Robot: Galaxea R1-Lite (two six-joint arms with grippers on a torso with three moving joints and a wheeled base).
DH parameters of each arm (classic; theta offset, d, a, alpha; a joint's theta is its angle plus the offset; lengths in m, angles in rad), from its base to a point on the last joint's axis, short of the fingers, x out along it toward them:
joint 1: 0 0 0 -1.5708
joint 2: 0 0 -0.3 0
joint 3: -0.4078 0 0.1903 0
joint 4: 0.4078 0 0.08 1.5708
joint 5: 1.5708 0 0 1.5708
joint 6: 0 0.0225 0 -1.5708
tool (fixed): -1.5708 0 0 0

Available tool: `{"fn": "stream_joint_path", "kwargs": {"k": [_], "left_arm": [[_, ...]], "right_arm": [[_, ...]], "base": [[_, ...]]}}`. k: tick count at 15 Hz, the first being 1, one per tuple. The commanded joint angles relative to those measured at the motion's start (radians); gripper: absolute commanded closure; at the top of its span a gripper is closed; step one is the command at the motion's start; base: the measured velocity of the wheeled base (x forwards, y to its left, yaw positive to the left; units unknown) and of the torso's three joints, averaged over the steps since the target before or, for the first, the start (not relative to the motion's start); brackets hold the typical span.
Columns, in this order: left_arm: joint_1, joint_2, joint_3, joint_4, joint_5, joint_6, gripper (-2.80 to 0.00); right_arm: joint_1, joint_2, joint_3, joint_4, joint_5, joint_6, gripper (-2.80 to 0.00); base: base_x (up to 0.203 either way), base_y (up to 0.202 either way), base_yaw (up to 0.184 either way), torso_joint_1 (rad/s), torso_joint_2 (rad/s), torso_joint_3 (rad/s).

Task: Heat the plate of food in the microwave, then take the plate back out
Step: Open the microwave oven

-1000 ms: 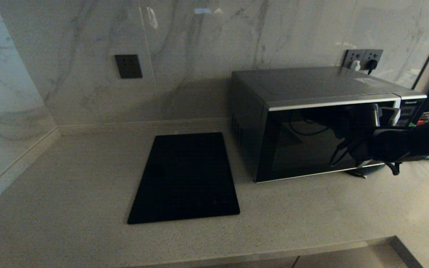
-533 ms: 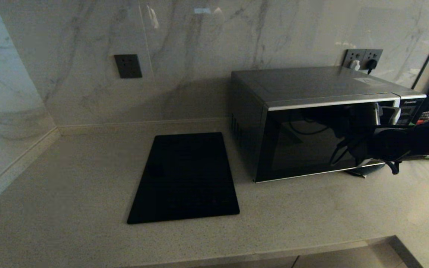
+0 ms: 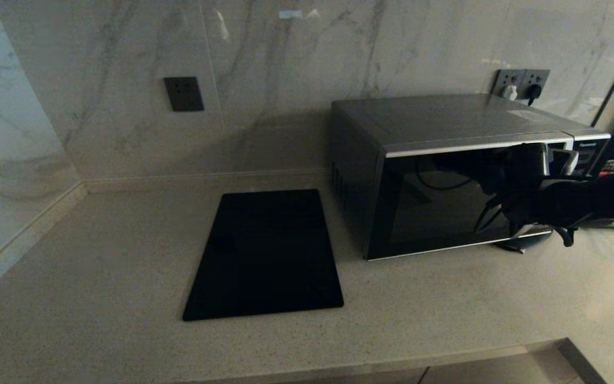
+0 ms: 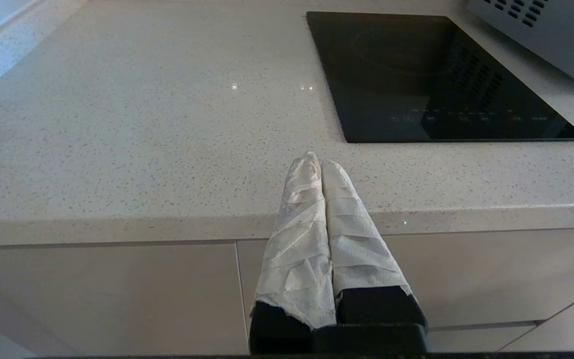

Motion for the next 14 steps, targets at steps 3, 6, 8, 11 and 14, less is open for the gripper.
{"fn": "stream_joint_path", "kwargs": {"k": [3,6,8,11,14], "left_arm": [[0.000,0.001,0.000,0.000,0.000,-0.001,0.00],[0.000,0.000,0.000,0.000,0.000,-0.001,0.00],[0.000,0.001,0.000,0.000,0.000,-0.001,0.00],[0.000,0.002,0.000,0.000,0.000,-0.001,0.00],[0.000,0.002,0.000,0.000,0.000,-0.001,0.00]], "right_arm": [[0.000,-0.017,0.006,-0.003,-0.010,0.002,-2.80],[0.000,-0.015,0.007,-0.003,-0.010,0.002,0.00],[0.000,-0.014,0.006,-0.003,-0.010,0.002,0.00],[0.000,-0.010,0.009,-0.003,-0.009,0.007,0.00],[-0.001,-0.003,0.012,-0.003,-0.008,0.009,0.00]], "base": [[0.000,0.000,0.000,0.000,0.00,0.000],[0.000,0.000,0.000,0.000,0.00,0.000],[0.000,0.000,0.000,0.000,0.00,0.000],[0.000,0.000,0.000,0.000,0.00,0.000],[0.000,0.000,0.000,0.000,0.00,0.000]]}}
